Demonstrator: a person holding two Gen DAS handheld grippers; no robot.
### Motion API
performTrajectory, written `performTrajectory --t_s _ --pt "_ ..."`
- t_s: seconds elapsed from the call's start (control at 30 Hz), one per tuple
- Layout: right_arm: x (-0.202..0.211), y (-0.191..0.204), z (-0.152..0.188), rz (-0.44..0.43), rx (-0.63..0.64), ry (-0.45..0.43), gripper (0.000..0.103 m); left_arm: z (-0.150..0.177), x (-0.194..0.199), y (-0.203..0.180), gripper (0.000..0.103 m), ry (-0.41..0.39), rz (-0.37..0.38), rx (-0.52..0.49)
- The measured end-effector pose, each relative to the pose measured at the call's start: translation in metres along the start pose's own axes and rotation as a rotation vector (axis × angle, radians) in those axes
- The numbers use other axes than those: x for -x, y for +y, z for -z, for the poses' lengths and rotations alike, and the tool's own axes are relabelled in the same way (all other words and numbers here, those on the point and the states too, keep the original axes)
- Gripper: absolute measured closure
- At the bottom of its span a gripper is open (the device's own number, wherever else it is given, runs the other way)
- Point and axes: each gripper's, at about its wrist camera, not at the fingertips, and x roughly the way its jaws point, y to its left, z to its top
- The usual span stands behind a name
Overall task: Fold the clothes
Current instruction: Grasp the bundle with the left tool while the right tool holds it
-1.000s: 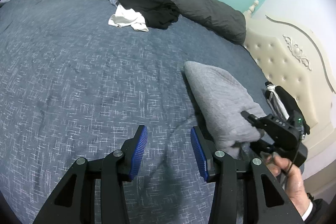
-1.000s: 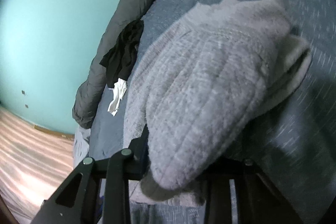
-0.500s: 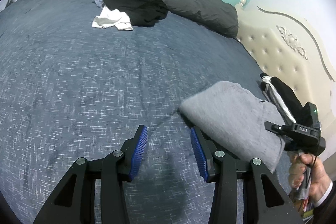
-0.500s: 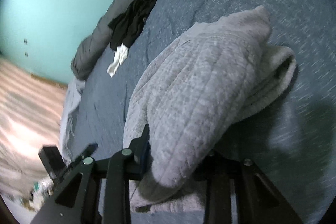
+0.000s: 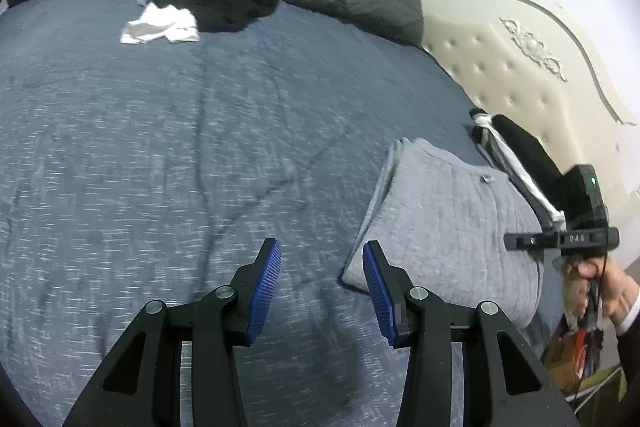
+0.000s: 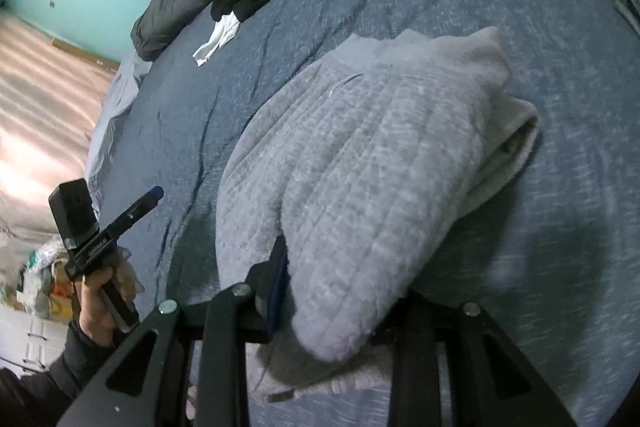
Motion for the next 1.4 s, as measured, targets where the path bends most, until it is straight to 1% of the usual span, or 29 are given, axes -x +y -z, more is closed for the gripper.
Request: performTrajectory --t_s 0.1,0.17,0.33,0.5,0.57,0.6,0.77,0.83,0.87,0.9,0.97,1.0,1.13,1.27,1.3,1.4 --pt "0.005 -0.010 -0.003 0.016 0.005 0.005 0.074 -0.008 -0.010 -0.008 0.056 0.018 0.041 -0.002" --pt "0.008 -0.018 -0.003 0.021 0.004 0.006 0.075 -0.012 -0.020 -0.015 0.056 0.044 0.083 -0.002" --pt "0.012 -0.026 -0.006 0.018 0.034 0.016 0.078 -0.017 -0.060 -0.033 0.056 0.150 0.152 -0.005" --pt "0.010 -0.032 -0.007 0.004 0.036 0.027 0.078 -0.021 -0.102 -0.042 0.056 0.261 0.204 0.021" --pt "0.008 -0.035 -0.006 -0.003 0.035 0.030 0.078 -0.022 -0.116 -0.046 0.051 0.297 0.227 0.019" --pt "0.008 -0.037 -0.006 -0.007 0.035 0.031 0.078 -0.023 -0.121 -0.048 0.050 0.310 0.239 0.020" --pt "0.005 -0.043 -0.005 -0.027 0.029 0.031 0.078 -0.019 -0.141 -0.049 0.050 0.344 0.251 0.020" --pt "0.004 -0.044 -0.006 -0.032 0.027 0.031 0.078 -0.015 -0.147 -0.049 0.052 0.359 0.261 0.032" --pt "0.004 -0.044 -0.006 -0.035 0.028 0.032 0.078 -0.013 -0.149 -0.049 0.056 0.365 0.273 0.038" --pt "0.003 -0.044 -0.007 -0.037 0.028 0.033 0.078 -0.010 -0.150 -0.049 0.070 0.372 0.286 0.043" --pt "0.003 -0.044 -0.009 -0.040 0.028 0.038 0.078 -0.008 -0.146 -0.052 0.074 0.368 0.281 0.035" --pt "0.003 -0.044 -0.010 -0.041 0.028 0.040 0.078 -0.008 -0.144 -0.054 0.078 0.363 0.280 0.039" --pt "0.007 -0.047 -0.016 -0.042 0.021 0.045 0.079 -0.009 -0.132 -0.060 0.082 0.353 0.300 0.077" --pt "0.023 -0.054 -0.028 -0.023 0.021 0.036 0.079 0.002 -0.114 -0.087 0.083 0.361 0.324 0.043" --pt "0.025 -0.058 -0.031 -0.027 0.013 0.045 0.079 0.005 -0.113 -0.093 0.083 0.365 0.318 0.025" --pt "0.021 -0.065 -0.031 -0.005 0.002 0.074 0.079 0.013 -0.116 -0.099 0.083 0.376 0.310 0.023"
